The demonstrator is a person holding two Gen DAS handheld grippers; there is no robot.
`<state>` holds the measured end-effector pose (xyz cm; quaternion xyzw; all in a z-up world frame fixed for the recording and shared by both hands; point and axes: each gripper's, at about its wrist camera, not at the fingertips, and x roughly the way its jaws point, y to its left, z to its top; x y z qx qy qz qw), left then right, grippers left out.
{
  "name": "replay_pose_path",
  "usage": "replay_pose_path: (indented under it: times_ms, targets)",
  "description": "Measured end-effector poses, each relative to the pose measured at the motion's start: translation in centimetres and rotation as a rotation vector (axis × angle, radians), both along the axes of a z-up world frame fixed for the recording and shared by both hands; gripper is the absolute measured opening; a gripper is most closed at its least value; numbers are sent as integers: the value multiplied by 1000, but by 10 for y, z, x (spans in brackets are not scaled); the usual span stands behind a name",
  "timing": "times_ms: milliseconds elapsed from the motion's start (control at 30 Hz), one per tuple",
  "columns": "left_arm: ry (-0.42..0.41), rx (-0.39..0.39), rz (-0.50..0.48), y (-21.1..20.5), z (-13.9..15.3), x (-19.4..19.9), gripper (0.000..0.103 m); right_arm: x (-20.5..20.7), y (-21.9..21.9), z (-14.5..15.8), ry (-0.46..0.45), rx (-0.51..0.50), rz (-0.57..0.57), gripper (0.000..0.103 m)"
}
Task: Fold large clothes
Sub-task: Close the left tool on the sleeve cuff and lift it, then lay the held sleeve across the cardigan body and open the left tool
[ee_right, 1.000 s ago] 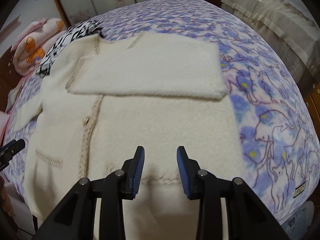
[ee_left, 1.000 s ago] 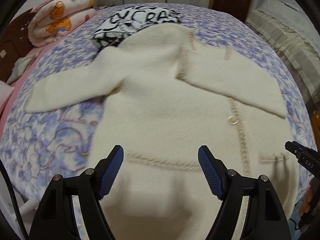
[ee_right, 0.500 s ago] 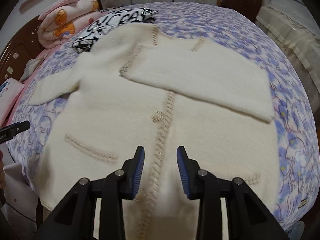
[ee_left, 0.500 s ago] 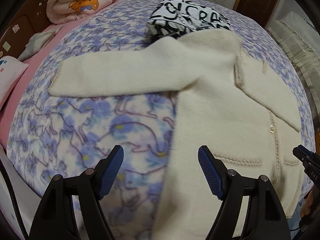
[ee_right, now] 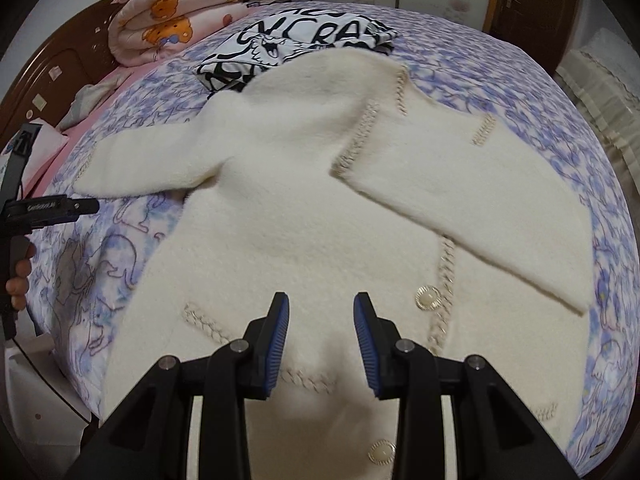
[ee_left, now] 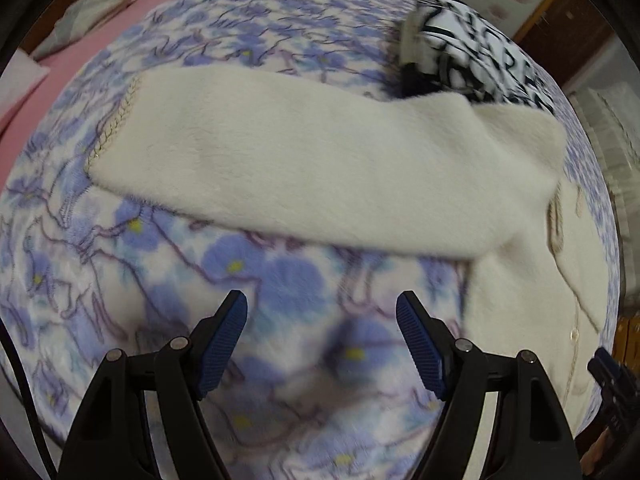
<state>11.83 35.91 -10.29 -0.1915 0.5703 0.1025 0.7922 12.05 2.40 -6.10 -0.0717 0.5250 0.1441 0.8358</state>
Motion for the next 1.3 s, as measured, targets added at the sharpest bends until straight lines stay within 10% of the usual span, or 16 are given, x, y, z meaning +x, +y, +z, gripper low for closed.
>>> replay_pose_path:
  times_ms: [500,633,767,933,1300]
  targets:
    - [-35,-212,246,94,-61,46,73,49,57,-20,8,23,32,33]
    - [-123,-138,235,91,-51,47,21,49,62,-33,34,20,43,33]
    - [-189,-85,224,82,-33,45,13,47,52,-40,52,50,15,33]
    - [-317,51,132,35,15,46,13,43,20,-39,61,83,-44,33]
    - [-456,18,-231,-191,78,54,13,28,-96,-15,10,183,-246,33]
